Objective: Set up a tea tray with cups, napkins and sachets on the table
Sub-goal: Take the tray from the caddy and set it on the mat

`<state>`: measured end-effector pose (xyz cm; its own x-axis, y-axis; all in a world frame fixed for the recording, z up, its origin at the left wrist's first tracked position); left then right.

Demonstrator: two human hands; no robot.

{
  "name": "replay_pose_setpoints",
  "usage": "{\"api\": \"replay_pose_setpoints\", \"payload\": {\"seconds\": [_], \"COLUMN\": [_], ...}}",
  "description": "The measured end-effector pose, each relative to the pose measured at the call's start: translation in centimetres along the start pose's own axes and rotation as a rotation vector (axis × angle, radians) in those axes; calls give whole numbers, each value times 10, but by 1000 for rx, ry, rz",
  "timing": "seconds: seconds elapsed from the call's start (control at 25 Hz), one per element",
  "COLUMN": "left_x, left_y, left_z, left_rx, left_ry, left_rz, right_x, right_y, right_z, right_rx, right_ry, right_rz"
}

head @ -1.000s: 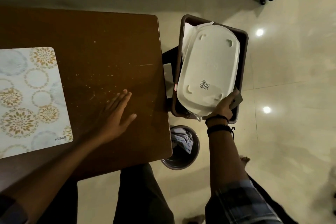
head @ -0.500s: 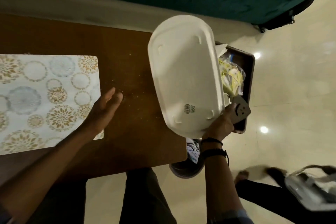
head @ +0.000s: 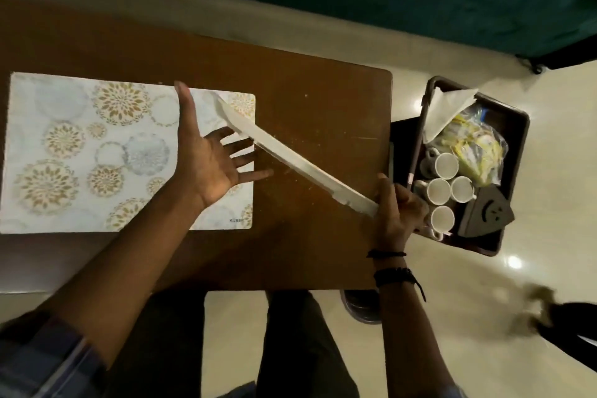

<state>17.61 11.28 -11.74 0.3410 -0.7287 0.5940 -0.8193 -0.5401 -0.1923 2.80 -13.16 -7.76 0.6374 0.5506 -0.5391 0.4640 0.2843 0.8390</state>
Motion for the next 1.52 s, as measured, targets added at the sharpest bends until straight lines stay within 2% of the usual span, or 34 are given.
{"api": "replay_pose_setpoints", "payload": {"seconds": [0.12,0.2,0.36,0.48,0.56,0.68,0.8,1.0,1.28,1.52], "left_x": [2,-4,-30,-56,-74,-112,-152,-220,-266,-277], "left_y": [-16,-17,-17,-26,-29,-43,-79,-130,-169,-190], "left_z": [-3,-6,-13,-21,-27,-46,-61,-80,-68,-35], "left_rx": [30,93,271,341,367,411,567,662,576,503], "left_ry": [-10,-37,-97,-133,-166,-215,-323,-590,-653,-632], "left_rz": [54,94,-51,-71,-70,-108,-107,167,279,401], "right_x": [3,10,34,58,66,98,122,166,227,260], "right_y": [23,32,6,-13,-22,-17,-5,20,14,2], "right_z": [-3,-3,-6,-10,-10,-25,-39,-57,-69,-68], "right_rx": [-192,-230,18,253,331,276,241,97,124,309], "right_ry": [94,140,222,229,249,464,579,812,803,710], "right_rz": [-26,-51,-2,-134,-161,-152,-65,-100,-276,-292]}}
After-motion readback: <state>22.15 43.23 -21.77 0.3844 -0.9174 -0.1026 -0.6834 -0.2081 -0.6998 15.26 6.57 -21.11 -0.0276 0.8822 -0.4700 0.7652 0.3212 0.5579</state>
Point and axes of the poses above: each hand's wrist, its own z-axis towards the middle knuckle, its own x-axis out of the palm, y = z × x, the point moved 5 cm from there along z, towards the middle knuckle, and after that the axes turned 12 degrees about -z, right-handed, at the moved point
